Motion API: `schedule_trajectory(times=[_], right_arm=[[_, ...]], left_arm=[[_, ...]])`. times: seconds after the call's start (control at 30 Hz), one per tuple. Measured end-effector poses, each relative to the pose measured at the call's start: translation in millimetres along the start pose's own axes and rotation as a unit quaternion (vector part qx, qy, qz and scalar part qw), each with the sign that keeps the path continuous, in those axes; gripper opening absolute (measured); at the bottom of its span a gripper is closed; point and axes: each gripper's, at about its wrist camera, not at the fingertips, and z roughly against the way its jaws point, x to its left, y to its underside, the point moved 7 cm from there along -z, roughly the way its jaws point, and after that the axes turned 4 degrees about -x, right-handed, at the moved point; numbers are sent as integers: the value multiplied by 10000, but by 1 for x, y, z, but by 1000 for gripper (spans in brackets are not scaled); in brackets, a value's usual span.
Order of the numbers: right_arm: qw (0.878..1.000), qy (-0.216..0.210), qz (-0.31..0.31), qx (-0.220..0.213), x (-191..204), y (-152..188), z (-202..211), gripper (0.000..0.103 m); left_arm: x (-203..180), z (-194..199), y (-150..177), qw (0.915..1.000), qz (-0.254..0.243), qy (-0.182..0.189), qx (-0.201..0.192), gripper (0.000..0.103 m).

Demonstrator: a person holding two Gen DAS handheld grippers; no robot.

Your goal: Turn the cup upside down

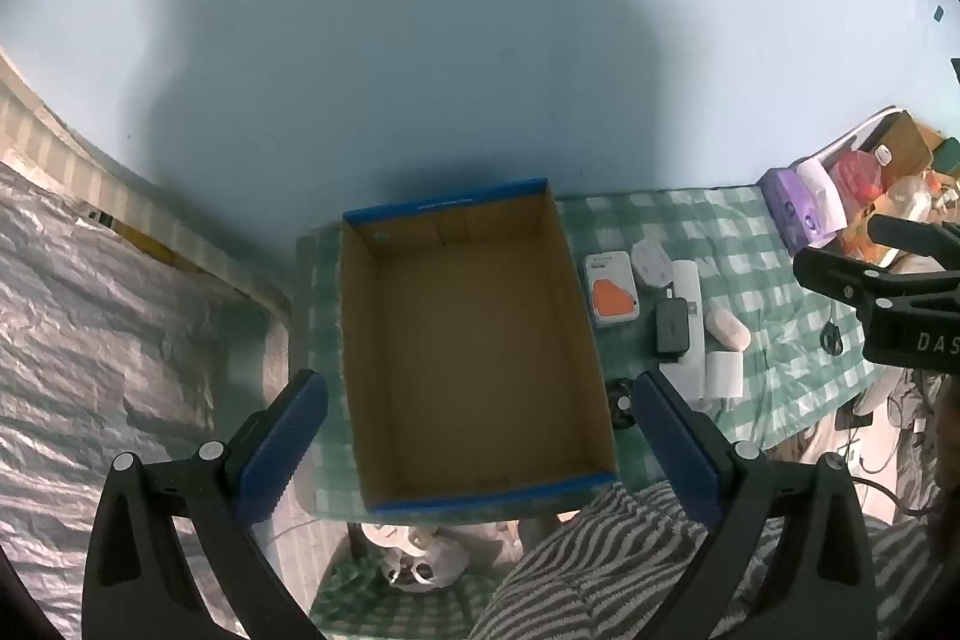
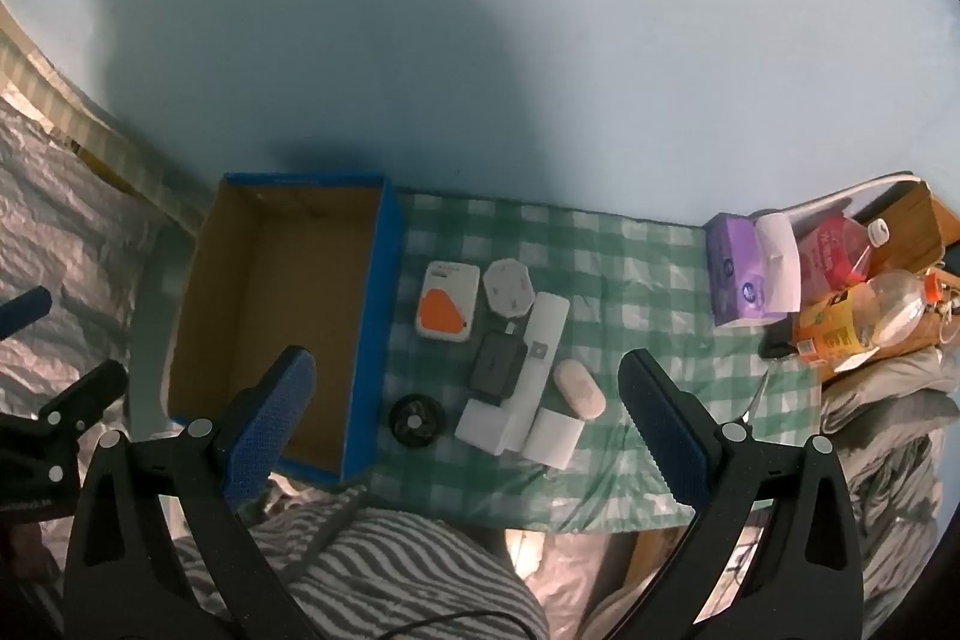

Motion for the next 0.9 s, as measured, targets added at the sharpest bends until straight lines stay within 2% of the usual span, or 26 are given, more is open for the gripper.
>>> schedule_trajectory(times=[0.57, 0.7, 0.9], right_arm=[[10000, 8, 18, 3, -1, 2, 1, 101], [10000, 16, 13, 13, 0, 0, 0, 101], [10000, 9, 13, 7, 0, 1, -1, 101]], left_arm=[[-10, -1, 0, 9999, -138, -1, -19, 102], [-9, -1, -2, 9998, -106, 25, -160, 102], [-10, -2, 3, 9997, -196, -59, 153, 102]])
